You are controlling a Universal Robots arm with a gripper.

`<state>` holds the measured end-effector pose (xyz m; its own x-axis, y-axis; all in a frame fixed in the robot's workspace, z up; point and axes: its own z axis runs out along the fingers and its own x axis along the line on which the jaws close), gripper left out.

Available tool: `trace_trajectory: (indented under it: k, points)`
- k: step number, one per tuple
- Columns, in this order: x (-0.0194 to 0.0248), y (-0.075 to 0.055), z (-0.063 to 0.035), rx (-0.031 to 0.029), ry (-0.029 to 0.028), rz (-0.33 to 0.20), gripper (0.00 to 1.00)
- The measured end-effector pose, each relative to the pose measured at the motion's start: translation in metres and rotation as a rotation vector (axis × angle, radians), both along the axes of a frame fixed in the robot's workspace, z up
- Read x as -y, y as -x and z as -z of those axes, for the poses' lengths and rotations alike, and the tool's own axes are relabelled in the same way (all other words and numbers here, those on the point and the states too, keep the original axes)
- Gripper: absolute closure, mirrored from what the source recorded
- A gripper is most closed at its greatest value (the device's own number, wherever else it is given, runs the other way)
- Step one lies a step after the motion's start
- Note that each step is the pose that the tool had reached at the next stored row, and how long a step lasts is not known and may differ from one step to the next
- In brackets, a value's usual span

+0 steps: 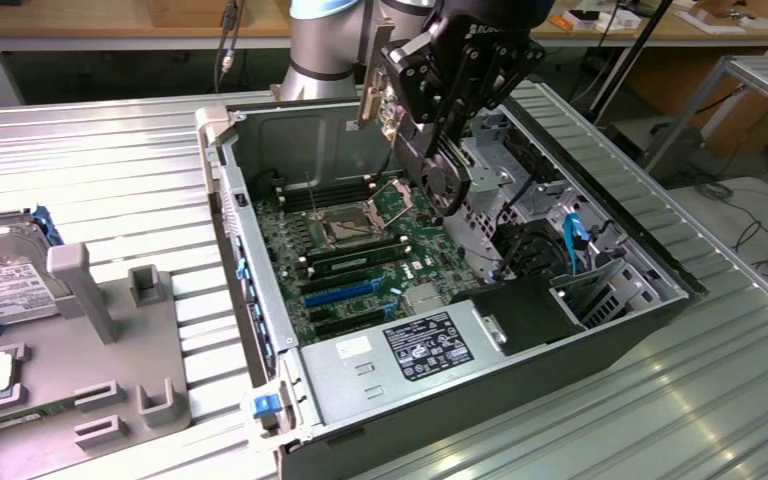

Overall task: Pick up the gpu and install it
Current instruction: 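Insert the gpu into the slot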

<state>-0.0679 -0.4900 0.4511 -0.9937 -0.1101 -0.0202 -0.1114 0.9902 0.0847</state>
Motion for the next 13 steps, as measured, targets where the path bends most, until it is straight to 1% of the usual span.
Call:
trace_trajectory:
  k: [13]
  points:
    - [0.0,0.0,0.0001,0.0,-0.0001,-0.061,0.73]
